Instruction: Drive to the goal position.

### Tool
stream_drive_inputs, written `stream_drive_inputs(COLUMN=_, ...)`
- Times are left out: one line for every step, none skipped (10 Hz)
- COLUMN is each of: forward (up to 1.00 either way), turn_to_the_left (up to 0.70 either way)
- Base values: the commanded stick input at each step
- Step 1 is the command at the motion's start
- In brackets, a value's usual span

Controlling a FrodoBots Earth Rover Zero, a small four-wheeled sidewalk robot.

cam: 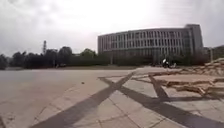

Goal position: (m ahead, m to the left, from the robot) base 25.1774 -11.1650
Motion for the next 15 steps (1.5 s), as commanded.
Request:
stream_drive_inputs(forward=0.70, turn_to_the_left=-0.28)
stream_drive_inputs(forward=0.70, turn_to_the_left=-0.11)
stream_drive_inputs(forward=0.70, turn_to_the_left=0.00)
stream_drive_inputs(forward=0.70, turn_to_the_left=0.00)
stream_drive_inputs(forward=0.70, turn_to_the_left=0.00)
stream_drive_inputs(forward=0.70, turn_to_the_left=0.00)
stream_drive_inputs(forward=0.70, turn_to_the_left=0.00)
stream_drive_inputs(forward=0.70, turn_to_the_left=0.00)
stream_drive_inputs(forward=0.70, turn_to_the_left=0.00)
stream_drive_inputs(forward=0.70, turn_to_the_left=0.00)
stream_drive_inputs(forward=0.70, turn_to_the_left=0.00)
stream_drive_inputs(forward=0.70, turn_to_the_left=0.00)
stream_drive_inputs(forward=0.70, turn_to_the_left=0.00)
stream_drive_inputs(forward=0.70, turn_to_the_left=-0.04)
stream_drive_inputs(forward=0.70, turn_to_the_left=-0.12)
